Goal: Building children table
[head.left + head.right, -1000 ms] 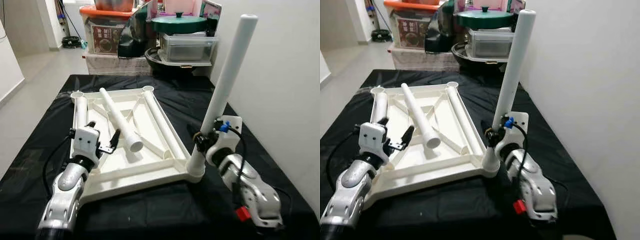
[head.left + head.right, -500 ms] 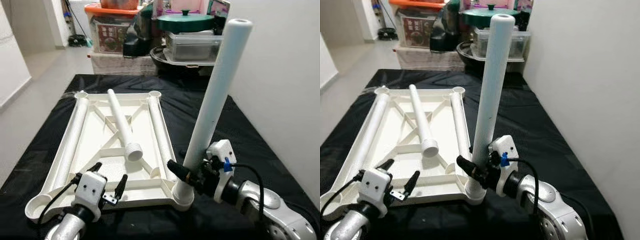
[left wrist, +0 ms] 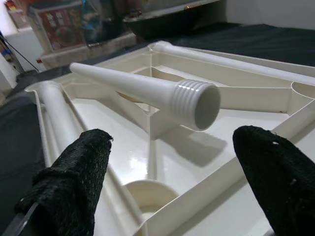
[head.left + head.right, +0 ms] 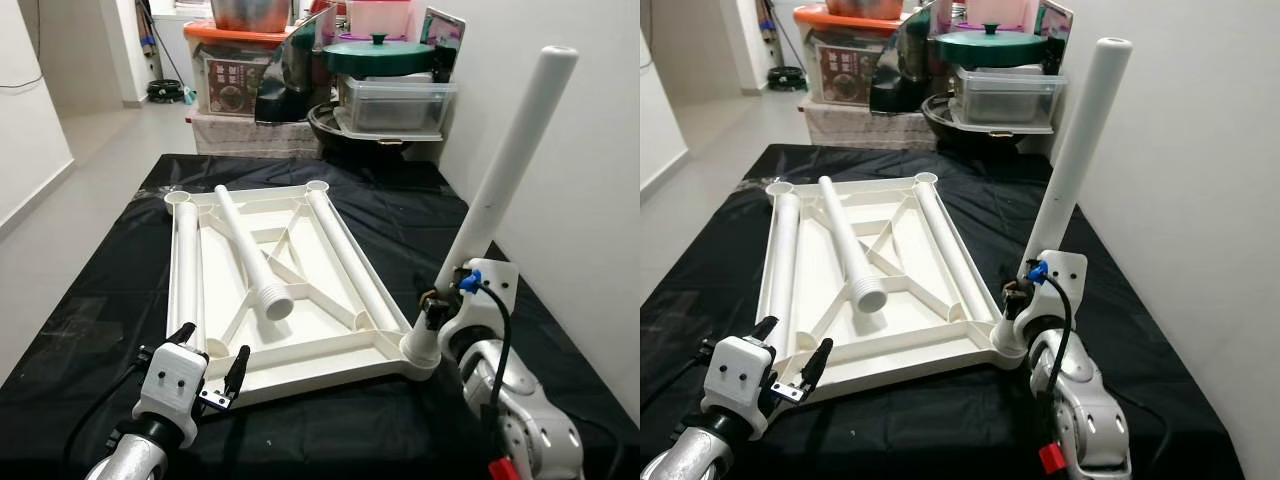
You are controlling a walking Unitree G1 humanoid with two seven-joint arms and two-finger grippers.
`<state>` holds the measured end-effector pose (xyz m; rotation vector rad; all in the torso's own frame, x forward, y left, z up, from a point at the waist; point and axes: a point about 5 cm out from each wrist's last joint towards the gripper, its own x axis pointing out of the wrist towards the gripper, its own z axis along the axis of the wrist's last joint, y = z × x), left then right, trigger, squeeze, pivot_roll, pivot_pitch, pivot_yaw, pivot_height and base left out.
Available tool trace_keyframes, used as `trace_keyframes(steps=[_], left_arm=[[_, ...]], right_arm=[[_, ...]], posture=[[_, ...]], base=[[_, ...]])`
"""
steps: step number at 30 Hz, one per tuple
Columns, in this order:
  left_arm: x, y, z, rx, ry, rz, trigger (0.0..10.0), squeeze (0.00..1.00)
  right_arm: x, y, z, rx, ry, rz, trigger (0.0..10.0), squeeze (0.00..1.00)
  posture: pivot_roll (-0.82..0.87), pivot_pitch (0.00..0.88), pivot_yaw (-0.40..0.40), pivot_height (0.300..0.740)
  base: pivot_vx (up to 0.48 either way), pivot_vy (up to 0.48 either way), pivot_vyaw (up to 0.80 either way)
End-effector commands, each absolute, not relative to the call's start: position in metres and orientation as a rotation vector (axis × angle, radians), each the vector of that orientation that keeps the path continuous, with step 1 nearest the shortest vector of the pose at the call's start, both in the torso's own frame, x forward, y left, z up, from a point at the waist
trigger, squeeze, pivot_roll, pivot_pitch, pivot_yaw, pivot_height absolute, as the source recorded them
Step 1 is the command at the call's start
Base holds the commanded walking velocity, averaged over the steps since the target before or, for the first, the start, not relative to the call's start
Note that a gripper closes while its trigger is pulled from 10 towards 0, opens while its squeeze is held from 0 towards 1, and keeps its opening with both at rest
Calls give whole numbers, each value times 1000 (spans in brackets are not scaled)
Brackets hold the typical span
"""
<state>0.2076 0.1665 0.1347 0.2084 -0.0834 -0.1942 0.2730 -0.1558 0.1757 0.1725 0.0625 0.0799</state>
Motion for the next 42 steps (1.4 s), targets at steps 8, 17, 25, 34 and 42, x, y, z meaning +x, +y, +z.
trace_keyframes(steps=[8, 17, 25, 34, 42], left_arm=[[208, 159, 134, 203, -63, -204, 10000, 0], [209, 156, 132, 193, -56, -207, 10000, 0], [209, 156, 132, 191, -56, -207, 10000, 0], [209, 159, 131, 203, -50, -211, 10000, 0], [211, 157, 130, 201, -49, -230, 10000, 0]], right_arm=[[276, -141, 193, 250, -14, 310, 10000, 1000], [269, -153, 203, 90, -19, 704, 6706, 0], [294, -181, 180, 33, 84, 329, 0, 0], [277, -140, 195, 101, -78, 75, 10000, 0], [275, -120, 201, 134, -89, 370, 10000, 0]], posture=[[91, 0, -81, 740], [95, 0, -85, 740], [110, 0, -90, 740], [114, 0, -80, 740], [103, 0, -72, 740]], base=[[0, 0, 0], [0, 0, 0], [0, 0, 0], [0, 0, 0], [0, 0, 0]])
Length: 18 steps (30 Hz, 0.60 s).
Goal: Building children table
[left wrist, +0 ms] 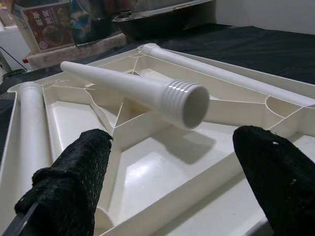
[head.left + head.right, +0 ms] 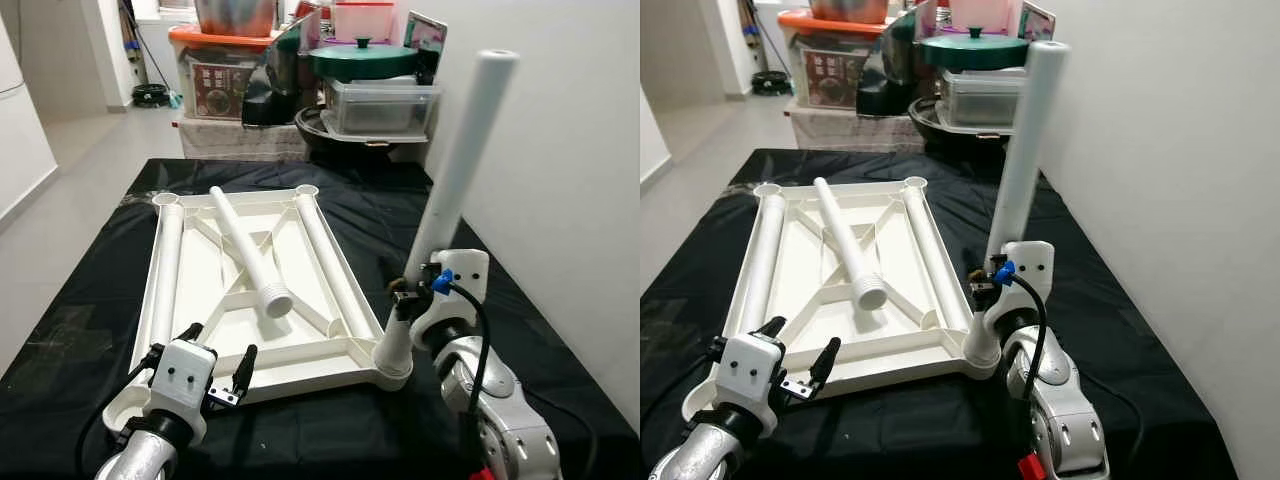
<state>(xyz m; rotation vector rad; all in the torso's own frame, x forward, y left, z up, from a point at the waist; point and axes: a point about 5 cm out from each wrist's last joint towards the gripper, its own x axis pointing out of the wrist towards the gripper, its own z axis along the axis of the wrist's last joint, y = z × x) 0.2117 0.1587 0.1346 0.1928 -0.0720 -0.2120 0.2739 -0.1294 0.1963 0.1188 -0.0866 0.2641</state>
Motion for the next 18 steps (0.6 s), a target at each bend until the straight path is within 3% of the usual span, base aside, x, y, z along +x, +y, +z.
trace_keyframes(steps=[1, 4, 5, 6, 7, 9, 16, 18], left_arm=[[211, 157, 130, 199, -49, -230, 10000, 0], [211, 156, 130, 198, -49, -231, 10000, 0], [211, 157, 129, 198, -48, -232, 10000, 0], [211, 157, 129, 198, -48, -232, 10000, 0], [211, 157, 129, 197, -47, -232, 10000, 0], [212, 156, 128, 194, -45, -233, 10000, 0], [211, 156, 128, 191, -46, -227, 10000, 0], [211, 156, 128, 190, -45, -226, 10000, 0]], right_arm=[[276, -123, 202, 127, -95, 394, 10000, 0], [277, -129, 206, 124, -102, 496, 10000, 0], [276, -133, 206, 108, -105, 545, 4667, 0], [276, -133, 206, 108, -105, 545, 4667, 0], [277, -140, 203, 57, -92, 575, 0, 0], [283, -154, 193, -5, -44, 580, 0, 0], [292, -163, 184, 29, 11, 404, 0, 0], [295, -165, 177, 101, 52, 192, 0, 0]], posture=[[103, 0, -72, 740], [104, 0, -72, 740], [104, 0, -73, 740], [104, 0, -73, 740], [103, 0, -75, 740], [105, 0, -77, 740], [111, 0, -85, 740], [111, 0, -86, 740]], base=[[0, 0, 0], [0, 0, 0], [0, 0, 0], [0, 0, 0], [0, 0, 0], [0, 0, 0], [0, 0, 0], [0, 0, 0]])
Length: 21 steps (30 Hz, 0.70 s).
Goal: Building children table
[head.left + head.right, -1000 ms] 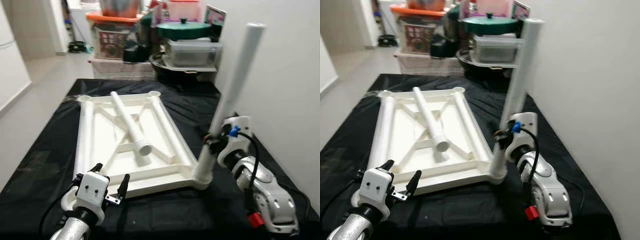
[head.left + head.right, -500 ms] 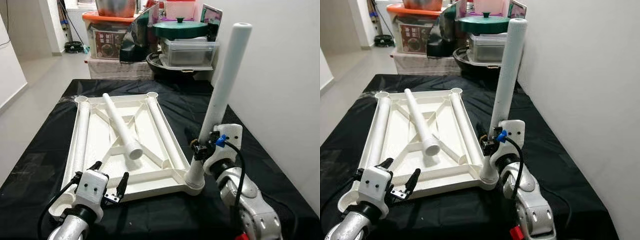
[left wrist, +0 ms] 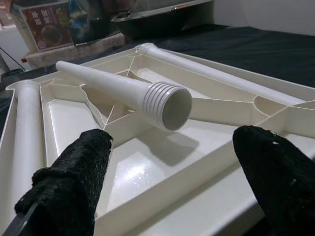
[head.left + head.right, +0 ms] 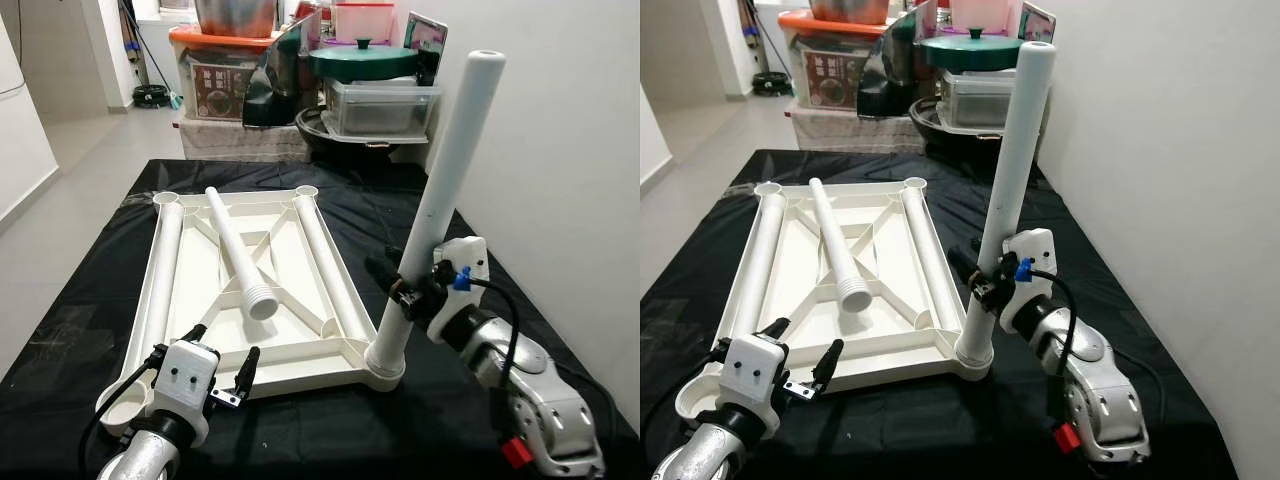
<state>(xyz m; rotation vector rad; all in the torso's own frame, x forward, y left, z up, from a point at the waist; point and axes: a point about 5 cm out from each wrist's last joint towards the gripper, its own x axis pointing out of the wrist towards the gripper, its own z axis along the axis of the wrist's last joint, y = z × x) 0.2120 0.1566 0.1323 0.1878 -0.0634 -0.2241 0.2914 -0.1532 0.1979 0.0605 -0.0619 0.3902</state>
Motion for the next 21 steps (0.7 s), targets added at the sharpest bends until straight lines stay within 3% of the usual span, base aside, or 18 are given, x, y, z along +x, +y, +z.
trace_keyframes(steps=[1, 3, 5, 6, 13, 14, 16, 17, 21], left_arm=[[211, 156, 128, 190, -45, -226, 10000, 0], [211, 156, 127, 190, -44, -226, 10000, 0], [211, 156, 127, 190, -43, -227, 10000, 0], [212, 155, 127, 190, -43, -228, 10000, 0], [214, 154, 127, 191, -43, -240, 10000, 0], [215, 154, 126, 190, -43, -242, 10000, 0], [216, 153, 126, 187, -43, -244, 10000, 0], [216, 152, 125, 185, -43, -245, 10000, 0], [217, 152, 125, 182, -42, -247, 10000, 0]], right_arm=[[295, -165, 177, 101, 52, 192, 0, 0], [294, -164, 173, 187, 66, 19, 0, 0], [291, -157, 173, 204, 65, 8, 0, 0], [287, -147, 174, 201, 57, 33, 10000, 0], [281, -132, 174, 194, 31, 137, 10000, 0], [285, -136, 177, 181, 16, 203, 10000, 1000], [288, -138, 180, 166, 20, 294, 10000, 1000], [287, -135, 183, 177, 22, 406, 10000, 0], [280, -135, 188, 124, 20, 638, 10000, 0]], posture=[[111, 0, -86, 740], [109, 0, -85, 740], [109, 0, -82, 740], [105, 0, -78, 740], [98, 0, -76, 740], [94, 0, -76, 740], [94, 0, -76, 740], [91, 0, -76, 740], [92, 0, -77, 740]], base=[[0, 0, 0], [0, 0, 0], [0, 0, 0], [0, 0, 0], [0, 0, 0], [0, 0, 0], [0, 0, 0], [0, 0, 0], [0, 0, 0]])
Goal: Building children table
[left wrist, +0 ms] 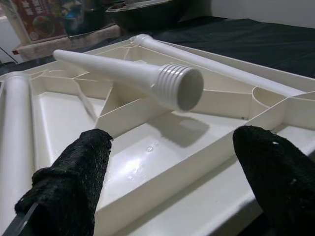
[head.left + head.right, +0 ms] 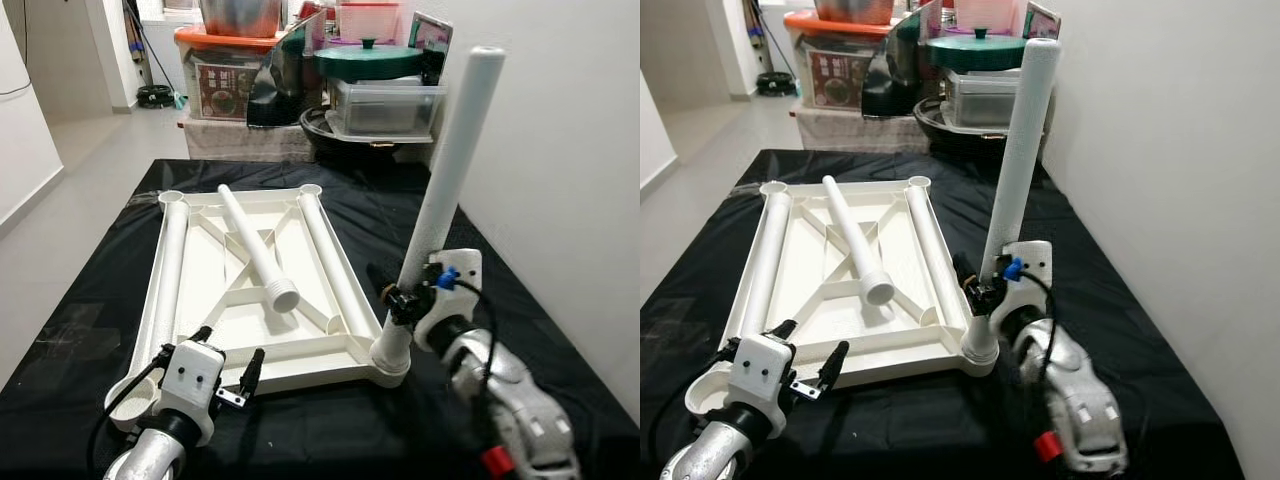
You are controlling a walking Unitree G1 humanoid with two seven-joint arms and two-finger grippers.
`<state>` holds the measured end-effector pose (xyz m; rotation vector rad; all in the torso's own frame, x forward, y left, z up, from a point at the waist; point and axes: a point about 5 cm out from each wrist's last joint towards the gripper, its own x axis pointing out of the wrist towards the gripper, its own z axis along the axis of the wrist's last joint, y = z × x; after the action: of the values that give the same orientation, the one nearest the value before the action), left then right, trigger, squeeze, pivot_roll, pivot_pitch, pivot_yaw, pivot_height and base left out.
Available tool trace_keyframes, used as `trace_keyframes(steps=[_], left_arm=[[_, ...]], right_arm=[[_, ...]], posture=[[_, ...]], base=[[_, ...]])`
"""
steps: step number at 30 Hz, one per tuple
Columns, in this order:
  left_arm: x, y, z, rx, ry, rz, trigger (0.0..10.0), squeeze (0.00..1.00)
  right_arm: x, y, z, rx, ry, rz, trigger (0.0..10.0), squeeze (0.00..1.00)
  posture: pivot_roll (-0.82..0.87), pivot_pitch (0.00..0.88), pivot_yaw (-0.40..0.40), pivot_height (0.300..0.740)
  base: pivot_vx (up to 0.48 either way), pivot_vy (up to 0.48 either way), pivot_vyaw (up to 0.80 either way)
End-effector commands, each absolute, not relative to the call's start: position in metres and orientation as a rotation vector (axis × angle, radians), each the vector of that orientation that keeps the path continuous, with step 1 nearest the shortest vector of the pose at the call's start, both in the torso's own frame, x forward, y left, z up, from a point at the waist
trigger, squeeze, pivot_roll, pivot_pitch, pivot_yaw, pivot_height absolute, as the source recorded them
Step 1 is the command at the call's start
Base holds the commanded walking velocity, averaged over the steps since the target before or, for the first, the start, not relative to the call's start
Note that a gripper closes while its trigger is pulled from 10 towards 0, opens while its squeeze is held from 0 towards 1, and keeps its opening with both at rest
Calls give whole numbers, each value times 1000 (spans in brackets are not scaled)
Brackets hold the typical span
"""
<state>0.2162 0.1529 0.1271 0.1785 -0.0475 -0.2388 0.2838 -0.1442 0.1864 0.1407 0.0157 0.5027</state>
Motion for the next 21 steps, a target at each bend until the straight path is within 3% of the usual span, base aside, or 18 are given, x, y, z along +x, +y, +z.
trace_keyframes(steps=[1, 2, 3, 4, 9, 11, 13, 17, 18, 21], left_arm=[[217, 152, 125, 182, -42, -247, 10000, 0], [217, 152, 125, 182, -42, -247, 10000, 0], [217, 152, 125, 183, -43, -247, 10000, 0], [217, 152, 124, 183, -43, -246, 10000, 0], [217, 153, 125, 183, -44, -240, 10000, 0], [216, 154, 125, 185, -45, -238, 10000, 0], [215, 154, 125, 186, -45, -237, 10000, 0], [215, 154, 125, 189, -45, -239, 10000, 0], [215, 154, 125, 189, -45, -241, 10000, 0], [216, 153, 125, 189, -45, -247, 10000, 0]], right_arm=[[280, -135, 188, 124, 20, 638, 10000, 0], [280, -135, 188, 124, 20, 638, 10000, 0], [279, -144, 181, 44, 45, 674, 1373, 0], [280, -147, 179, 26, 55, 671, 0, 0], [289, -151, 168, 28, 87, 521, 0, 0], [297, -158, 167, 132, 67, 245, 0, 0], [296, -158, 165, 168, 62, 137, 0, 0], [282, -140, 162, 185, 65, 84, 0, 0], [280, -137, 163, 173, 57, 93, 10000, 0], [279, -134, 165, 166, 25, 138, 10000, 0]], posture=[[92, 0, -77, 740], [92, 0, -77, 740], [95, 0, -81, 740], [95, 0, -81, 740], [103, 0, -86, 740], [108, 0, -87, 740], [107, 0, -83, 740], [103, 0, -75, 740], [103, 0, -75, 740], [94, 0, -72, 740]], base=[[0, 0, 0], [0, 0, 0], [0, 0, 0], [0, 0, 0], [0, 0, 0], [0, 0, 0], [0, 0, 0], [0, 0, 0], [0, 0, 0], [0, 0, 0]])
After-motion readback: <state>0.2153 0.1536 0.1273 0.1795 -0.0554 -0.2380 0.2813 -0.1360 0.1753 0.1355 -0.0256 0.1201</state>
